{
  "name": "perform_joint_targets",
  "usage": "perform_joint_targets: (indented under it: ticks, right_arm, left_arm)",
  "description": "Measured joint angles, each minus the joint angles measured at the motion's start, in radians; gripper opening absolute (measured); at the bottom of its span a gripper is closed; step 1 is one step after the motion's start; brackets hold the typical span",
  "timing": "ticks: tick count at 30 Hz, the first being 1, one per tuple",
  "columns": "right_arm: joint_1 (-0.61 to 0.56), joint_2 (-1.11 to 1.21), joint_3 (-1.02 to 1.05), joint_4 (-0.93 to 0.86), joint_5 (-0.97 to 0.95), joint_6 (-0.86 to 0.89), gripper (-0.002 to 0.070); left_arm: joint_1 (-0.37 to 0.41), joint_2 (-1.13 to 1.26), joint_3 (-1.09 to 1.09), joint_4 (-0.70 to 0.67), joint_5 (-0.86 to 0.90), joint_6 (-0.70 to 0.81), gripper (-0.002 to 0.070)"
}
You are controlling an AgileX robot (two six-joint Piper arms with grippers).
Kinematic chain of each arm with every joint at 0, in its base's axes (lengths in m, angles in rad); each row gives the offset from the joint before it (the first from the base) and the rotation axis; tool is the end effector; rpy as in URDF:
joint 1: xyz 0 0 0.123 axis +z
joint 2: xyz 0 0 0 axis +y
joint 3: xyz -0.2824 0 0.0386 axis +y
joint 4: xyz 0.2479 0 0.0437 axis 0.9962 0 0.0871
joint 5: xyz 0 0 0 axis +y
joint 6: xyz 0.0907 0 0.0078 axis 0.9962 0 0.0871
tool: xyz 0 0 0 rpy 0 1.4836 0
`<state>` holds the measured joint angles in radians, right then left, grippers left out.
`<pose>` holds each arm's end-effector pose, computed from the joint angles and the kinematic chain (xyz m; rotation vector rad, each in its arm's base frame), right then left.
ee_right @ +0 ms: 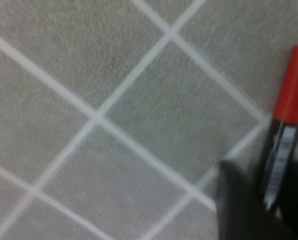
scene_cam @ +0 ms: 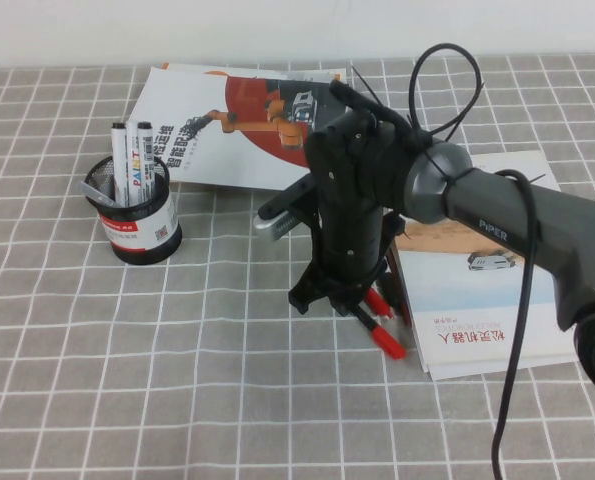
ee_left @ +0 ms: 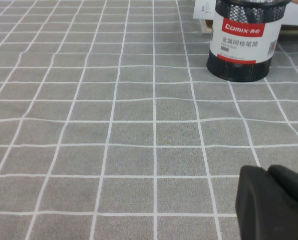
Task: Put the pen into the pen holder
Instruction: Pick up the pen on the table, then place the pen onto the pen holder
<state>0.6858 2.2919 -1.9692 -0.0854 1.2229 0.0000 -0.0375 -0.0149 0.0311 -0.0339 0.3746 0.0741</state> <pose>0.3719 0.2949 0.1823 -1.0460 2.8200 -0.0592 0.0524 -0.0031 0.1697 0.0835 1.8723 -0.0081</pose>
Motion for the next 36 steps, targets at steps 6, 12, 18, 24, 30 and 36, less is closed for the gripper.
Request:
perform_joint_targets:
  ticks: [6, 12, 18, 24, 30, 36]
  right_arm:
    - [-0.006, 0.002, -0.002, 0.042, 0.000, 0.000, 0.0050]
    - [-0.002, -0.007, 0.000, 0.115, -0.044, 0.000, 0.0050]
    - [0.031, -0.076, 0.004, 0.261, -0.270, -0.043, 0.0050]
    - [0.085, -0.177, 0.082, 0.310, -0.590, -0.070, 0.0050]
    - [0.140, -0.233, 0.234, 0.208, -1.023, -0.030, 0.0050]
    - [0.160, -0.221, 0.278, -0.053, -1.405, 0.209, 0.0049]
  left_arm:
    - [0.000, 0.000, 0.000, 0.000, 0.000, 0.000, -0.0003]
    - [0.000, 0.000, 0.000, 0.000, 0.000, 0.000, -0.0003]
    - [0.000, 0.000, 0.000, 0.000, 0.000, 0.000, -0.0003]
    - [0.000, 0.000, 0.000, 0.000, 0.000, 0.000, -0.0003]
    - [0.000, 0.000, 0.000, 0.000, 0.000, 0.000, -0.0003]
    - [0.000, 0.000, 0.000, 0.000, 0.000, 0.000, -0.0003]
